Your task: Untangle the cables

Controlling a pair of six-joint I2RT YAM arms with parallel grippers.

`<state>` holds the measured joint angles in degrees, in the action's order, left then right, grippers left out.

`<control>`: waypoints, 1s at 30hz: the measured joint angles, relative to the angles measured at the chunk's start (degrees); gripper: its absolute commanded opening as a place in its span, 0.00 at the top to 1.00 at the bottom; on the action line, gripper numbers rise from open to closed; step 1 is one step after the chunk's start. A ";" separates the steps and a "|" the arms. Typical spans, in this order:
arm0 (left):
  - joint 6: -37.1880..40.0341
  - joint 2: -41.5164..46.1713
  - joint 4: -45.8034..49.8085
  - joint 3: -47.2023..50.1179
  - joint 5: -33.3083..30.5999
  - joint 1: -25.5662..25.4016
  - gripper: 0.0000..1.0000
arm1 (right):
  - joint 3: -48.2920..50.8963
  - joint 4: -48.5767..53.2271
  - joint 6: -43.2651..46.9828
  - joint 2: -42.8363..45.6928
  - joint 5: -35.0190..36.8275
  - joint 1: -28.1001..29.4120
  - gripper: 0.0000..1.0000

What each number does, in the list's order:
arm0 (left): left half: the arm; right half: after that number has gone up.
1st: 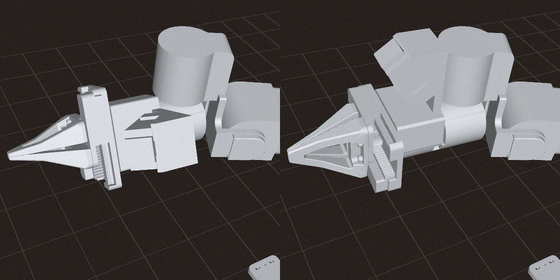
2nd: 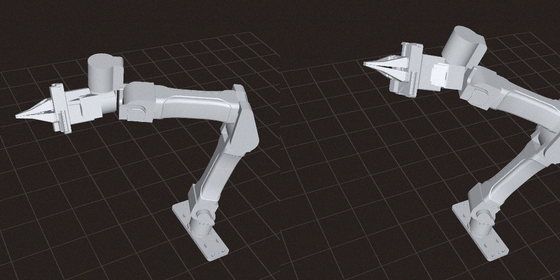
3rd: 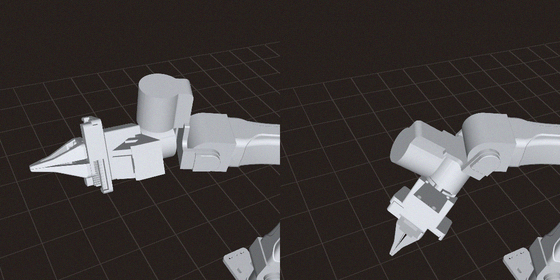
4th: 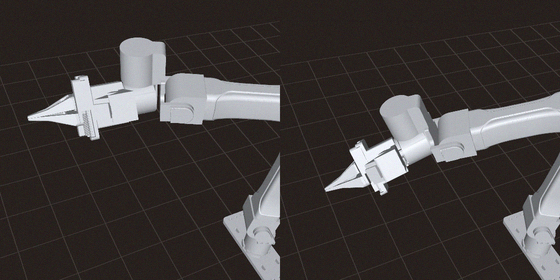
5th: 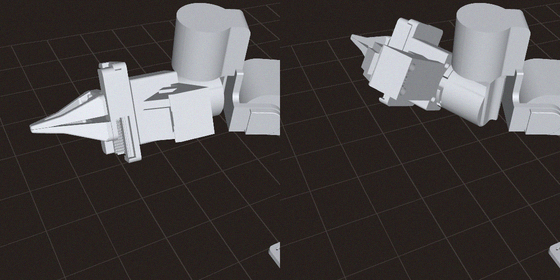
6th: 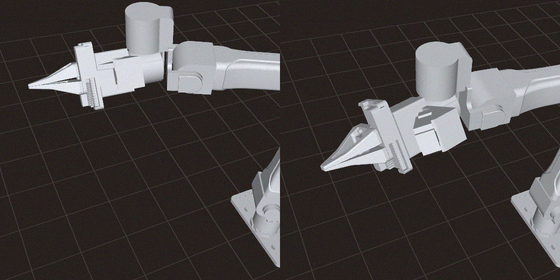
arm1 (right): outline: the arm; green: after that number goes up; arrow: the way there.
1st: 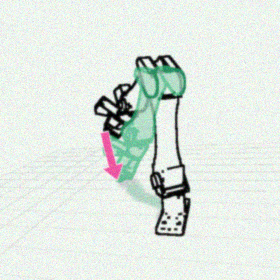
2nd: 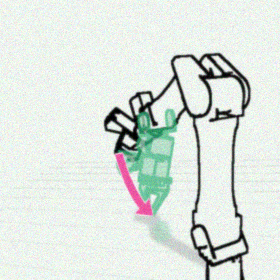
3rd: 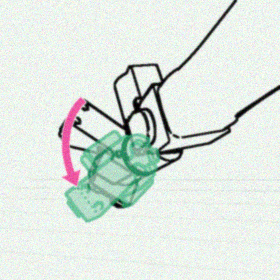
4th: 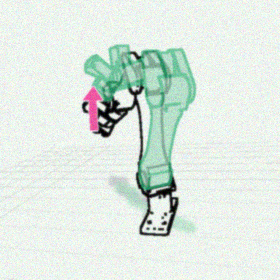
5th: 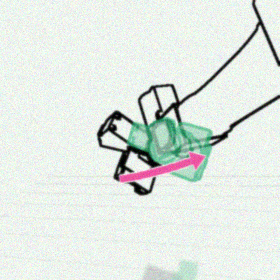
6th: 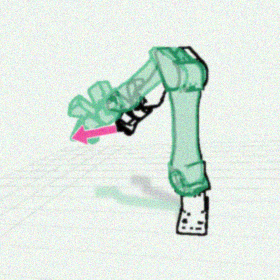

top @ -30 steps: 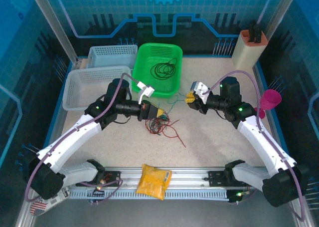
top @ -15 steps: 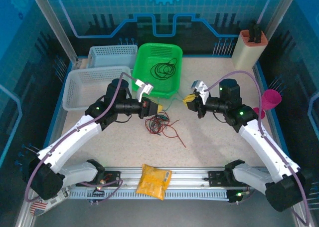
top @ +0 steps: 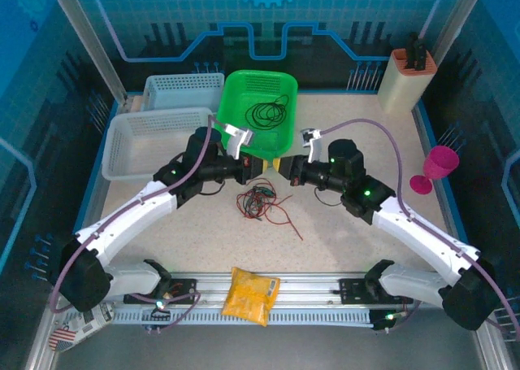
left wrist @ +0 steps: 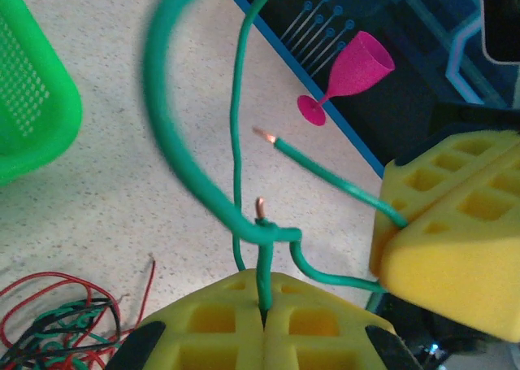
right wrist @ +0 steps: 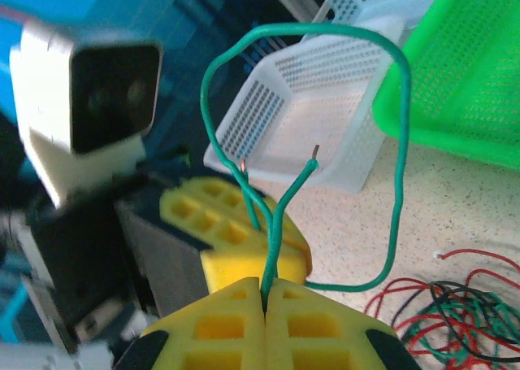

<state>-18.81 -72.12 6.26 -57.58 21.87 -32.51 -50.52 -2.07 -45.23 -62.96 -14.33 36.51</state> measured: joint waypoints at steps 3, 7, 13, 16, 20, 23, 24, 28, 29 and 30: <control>1.09 -0.02 -0.61 0.00 -2.23 -0.55 1.00 | -1.53 -0.17 -4.83 0.00 3.58 0.52 1.00; 1.95 -0.13 -1.99 0.48 -3.17 -0.61 1.00 | -4.52 -1.62 -9.51 -0.35 6.71 0.61 1.00; 4.02 -2.12 -2.05 1.51 -4.35 -1.60 1.00 | -7.34 -8.50 -13.99 -4.22 10.12 0.59 1.00; 6.38 -3.63 -0.04 1.49 -6.45 -2.97 1.00 | -9.51 -10.58 -14.38 -6.67 11.67 0.31 1.00; 9.27 -4.42 3.34 1.51 -8.72 -4.98 1.00 | -13.84 -12.76 -14.14 -9.60 13.00 -1.81 1.00; 10.36 -4.37 4.24 1.51 -10.08 -5.38 1.00 | -14.97 -13.81 -13.64 -10.19 14.56 -3.06 1.00; 10.43 -4.33 4.33 1.53 -10.36 -5.38 1.00 | -14.97 -13.88 -13.42 -10.19 15.06 -3.21 1.00; 10.40 -2.99 4.68 2.49 -11.17 -5.38 1.00 | -14.97 -13.88 -11.69 -10.27 16.06 -3.26 1.00; 10.40 -2.60 4.87 2.64 -11.17 -5.38 1.00 | -14.97 -13.92 -11.19 -10.40 15.74 -3.26 0.89; 10.38 -2.32 5.18 2.64 -11.19 -5.38 1.00 | -14.97 -13.99 -10.86 -10.58 15.34 -3.26 0.79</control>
<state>-8.43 -74.43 11.44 -54.94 10.68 -37.89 -65.49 -16.05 -56.10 -73.54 1.02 33.26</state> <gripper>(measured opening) 0.063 0.058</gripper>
